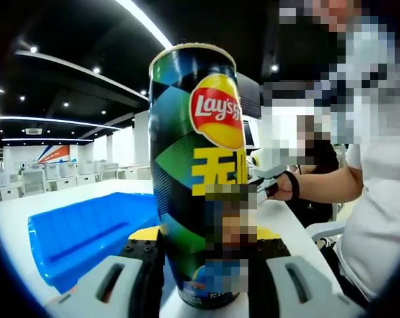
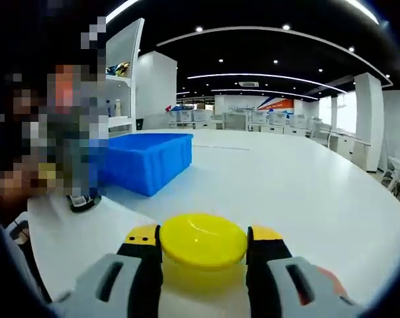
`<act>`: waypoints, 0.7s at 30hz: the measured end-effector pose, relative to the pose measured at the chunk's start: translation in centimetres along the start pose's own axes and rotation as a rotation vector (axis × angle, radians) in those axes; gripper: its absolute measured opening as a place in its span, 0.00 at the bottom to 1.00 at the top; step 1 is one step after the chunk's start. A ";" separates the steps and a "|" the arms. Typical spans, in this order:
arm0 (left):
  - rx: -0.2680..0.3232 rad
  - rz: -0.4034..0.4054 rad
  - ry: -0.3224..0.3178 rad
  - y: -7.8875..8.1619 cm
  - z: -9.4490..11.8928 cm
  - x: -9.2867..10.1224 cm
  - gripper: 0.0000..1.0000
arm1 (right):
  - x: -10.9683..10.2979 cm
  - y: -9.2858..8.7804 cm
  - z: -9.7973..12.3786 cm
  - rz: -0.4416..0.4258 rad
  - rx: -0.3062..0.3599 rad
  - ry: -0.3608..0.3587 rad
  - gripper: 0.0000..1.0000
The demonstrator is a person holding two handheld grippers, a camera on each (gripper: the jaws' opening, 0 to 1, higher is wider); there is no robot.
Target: Open the lid of the chip container on the table, take out the chips, place them into the box in front of the container, and close the lid
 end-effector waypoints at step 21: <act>-0.011 -0.005 0.002 0.1 0.0 0.0 0.48 | 0.7 -0.4 0.0 0.021 -0.019 -0.002 0.51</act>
Point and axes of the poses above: the point that each gripper's makers call its tool centre point, and the gripper's own axes: z roughly backward along the fingers, x roughly to its right, y roughly out of its top, the point moved 7 cm from there along z, roughly backward along the fingers, and after that the axes turned 14 degrees about y, right-handed, at the moved point
